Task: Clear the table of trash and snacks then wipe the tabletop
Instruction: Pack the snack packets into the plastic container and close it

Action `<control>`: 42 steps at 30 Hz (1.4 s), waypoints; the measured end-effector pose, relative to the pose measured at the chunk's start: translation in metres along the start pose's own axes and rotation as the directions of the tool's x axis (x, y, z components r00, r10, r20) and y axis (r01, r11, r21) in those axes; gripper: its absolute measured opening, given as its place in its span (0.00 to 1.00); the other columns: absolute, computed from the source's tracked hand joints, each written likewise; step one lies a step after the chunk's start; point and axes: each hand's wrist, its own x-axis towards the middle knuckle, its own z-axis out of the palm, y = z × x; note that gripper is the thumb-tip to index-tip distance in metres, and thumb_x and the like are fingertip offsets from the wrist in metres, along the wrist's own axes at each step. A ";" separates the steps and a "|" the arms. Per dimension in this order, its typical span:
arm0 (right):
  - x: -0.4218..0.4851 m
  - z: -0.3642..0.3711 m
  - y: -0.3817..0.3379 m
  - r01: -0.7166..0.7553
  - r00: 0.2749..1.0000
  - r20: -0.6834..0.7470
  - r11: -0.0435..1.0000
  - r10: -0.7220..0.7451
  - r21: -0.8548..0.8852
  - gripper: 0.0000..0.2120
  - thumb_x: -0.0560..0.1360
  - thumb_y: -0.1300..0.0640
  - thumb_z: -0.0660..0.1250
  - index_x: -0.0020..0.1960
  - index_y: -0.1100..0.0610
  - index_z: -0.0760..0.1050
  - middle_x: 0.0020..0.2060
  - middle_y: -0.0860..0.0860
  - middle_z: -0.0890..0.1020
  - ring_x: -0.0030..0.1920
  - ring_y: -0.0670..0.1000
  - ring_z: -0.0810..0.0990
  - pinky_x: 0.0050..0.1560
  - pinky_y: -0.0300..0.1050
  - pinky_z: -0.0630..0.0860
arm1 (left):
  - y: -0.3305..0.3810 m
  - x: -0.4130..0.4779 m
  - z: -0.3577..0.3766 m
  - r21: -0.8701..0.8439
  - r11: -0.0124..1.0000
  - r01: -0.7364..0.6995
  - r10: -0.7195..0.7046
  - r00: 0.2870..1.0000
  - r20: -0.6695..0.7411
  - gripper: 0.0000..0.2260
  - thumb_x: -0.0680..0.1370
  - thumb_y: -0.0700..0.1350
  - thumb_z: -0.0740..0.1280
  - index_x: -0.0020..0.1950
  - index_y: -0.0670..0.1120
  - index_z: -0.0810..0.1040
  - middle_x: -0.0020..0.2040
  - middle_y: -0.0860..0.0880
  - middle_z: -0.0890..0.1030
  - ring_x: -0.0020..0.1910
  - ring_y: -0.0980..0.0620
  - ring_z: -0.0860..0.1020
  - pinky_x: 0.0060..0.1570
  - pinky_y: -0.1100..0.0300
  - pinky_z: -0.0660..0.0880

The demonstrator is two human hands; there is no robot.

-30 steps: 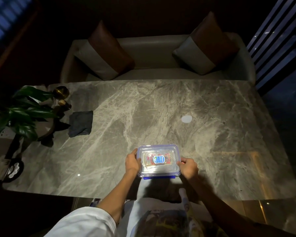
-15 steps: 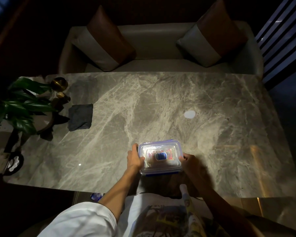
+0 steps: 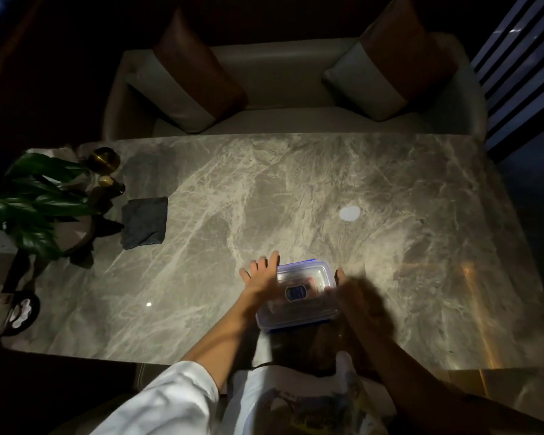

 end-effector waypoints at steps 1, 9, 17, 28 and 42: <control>-0.002 0.001 -0.003 0.007 1.000 0.017 0.997 -0.008 0.071 0.35 0.70 0.51 0.72 0.72 0.62 0.65 0.49 0.62 0.81 0.49 0.58 0.80 0.46 0.48 0.74 | 0.002 0.010 -0.003 -0.021 1.000 -0.020 0.022 0.996 0.082 0.28 0.71 0.57 0.69 0.68 0.53 0.64 0.65 0.46 0.72 0.65 0.42 0.68 0.69 0.33 0.57; 0.009 0.028 0.020 -0.087 0.992 0.118 0.952 0.054 0.294 0.23 0.61 0.46 0.75 0.54 0.51 0.80 0.47 0.54 0.85 0.48 0.55 0.84 0.45 0.47 0.78 | -0.013 0.057 -0.002 -0.140 0.974 -0.178 0.211 0.939 0.273 0.22 0.64 0.64 0.68 0.54 0.55 0.79 0.51 0.50 0.82 0.53 0.48 0.80 0.57 0.48 0.77; 0.004 0.019 0.011 -0.073 0.993 0.107 0.969 0.048 0.238 0.24 0.66 0.52 0.77 0.60 0.57 0.79 0.50 0.57 0.84 0.51 0.59 0.83 0.46 0.48 0.78 | -0.006 0.046 -0.004 -0.122 0.954 -0.273 0.278 0.960 0.024 0.12 0.72 0.49 0.69 0.55 0.50 0.76 0.54 0.47 0.74 0.54 0.46 0.69 0.56 0.51 0.70; 0.014 0.032 0.026 -0.132 0.985 0.141 0.955 0.097 0.266 0.31 0.62 0.44 0.73 0.62 0.55 0.77 0.55 0.56 0.83 0.56 0.60 0.81 0.56 0.56 0.78 | 0.004 0.026 0.007 -0.095 0.956 -0.276 0.249 0.942 -0.225 0.06 0.75 0.48 0.66 0.51 0.56 0.78 0.45 0.56 0.72 0.50 0.50 0.70 0.46 0.59 0.69; 0.011 0.031 0.032 -0.121 0.980 0.195 0.908 0.044 0.402 0.32 0.57 0.27 0.72 0.53 0.45 0.78 0.43 0.45 0.86 0.44 0.46 0.85 0.50 0.50 0.82 | 0.008 -0.094 0.064 -0.955 0.135 0.264 -0.647 0.753 0.117 0.39 0.74 0.52 0.72 0.76 0.38 0.56 0.69 0.31 0.67 0.65 0.33 0.72 0.63 0.44 0.72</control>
